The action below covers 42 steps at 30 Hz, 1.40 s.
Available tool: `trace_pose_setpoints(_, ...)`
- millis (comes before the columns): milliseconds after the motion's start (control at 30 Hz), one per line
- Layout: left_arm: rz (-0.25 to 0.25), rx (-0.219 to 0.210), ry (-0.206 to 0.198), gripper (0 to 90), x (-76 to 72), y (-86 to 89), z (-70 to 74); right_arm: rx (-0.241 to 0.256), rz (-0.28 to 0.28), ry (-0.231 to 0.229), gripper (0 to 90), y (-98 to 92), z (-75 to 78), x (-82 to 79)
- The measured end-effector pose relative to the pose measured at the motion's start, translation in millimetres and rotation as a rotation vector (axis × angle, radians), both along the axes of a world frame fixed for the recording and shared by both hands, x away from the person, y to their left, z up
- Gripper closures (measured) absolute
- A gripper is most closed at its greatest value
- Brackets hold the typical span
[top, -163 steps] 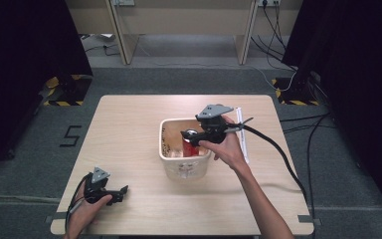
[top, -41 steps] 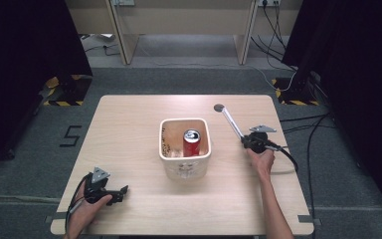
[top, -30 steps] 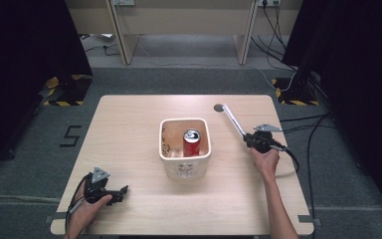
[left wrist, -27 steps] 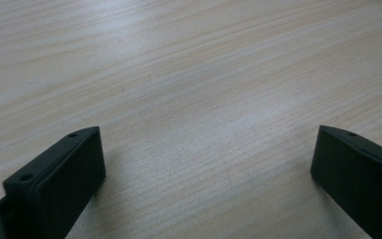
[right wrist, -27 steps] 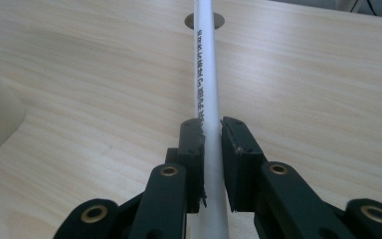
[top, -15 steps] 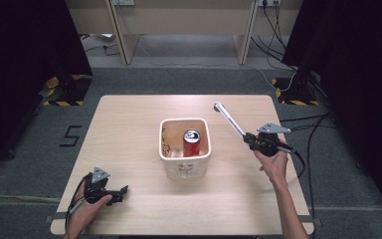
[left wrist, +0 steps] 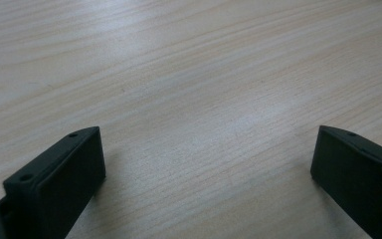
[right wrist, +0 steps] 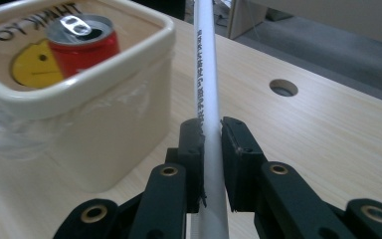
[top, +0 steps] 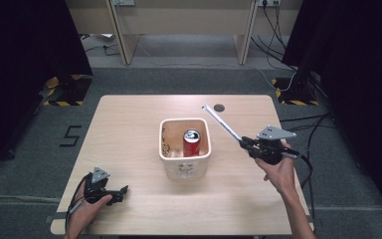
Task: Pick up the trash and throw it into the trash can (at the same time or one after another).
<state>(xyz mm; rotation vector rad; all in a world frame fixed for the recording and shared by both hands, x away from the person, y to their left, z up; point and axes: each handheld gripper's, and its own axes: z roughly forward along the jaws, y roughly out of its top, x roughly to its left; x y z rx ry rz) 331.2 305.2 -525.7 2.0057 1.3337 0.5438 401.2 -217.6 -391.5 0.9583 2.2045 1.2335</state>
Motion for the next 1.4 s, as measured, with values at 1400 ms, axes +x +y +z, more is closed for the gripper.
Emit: trace_pose_setpoints(1400,0.001,-0.001,-0.001,0.0,0.0,-0.1,0.0,-0.155,0.293,0.027,79.2,66.2,32.9,-49.5)
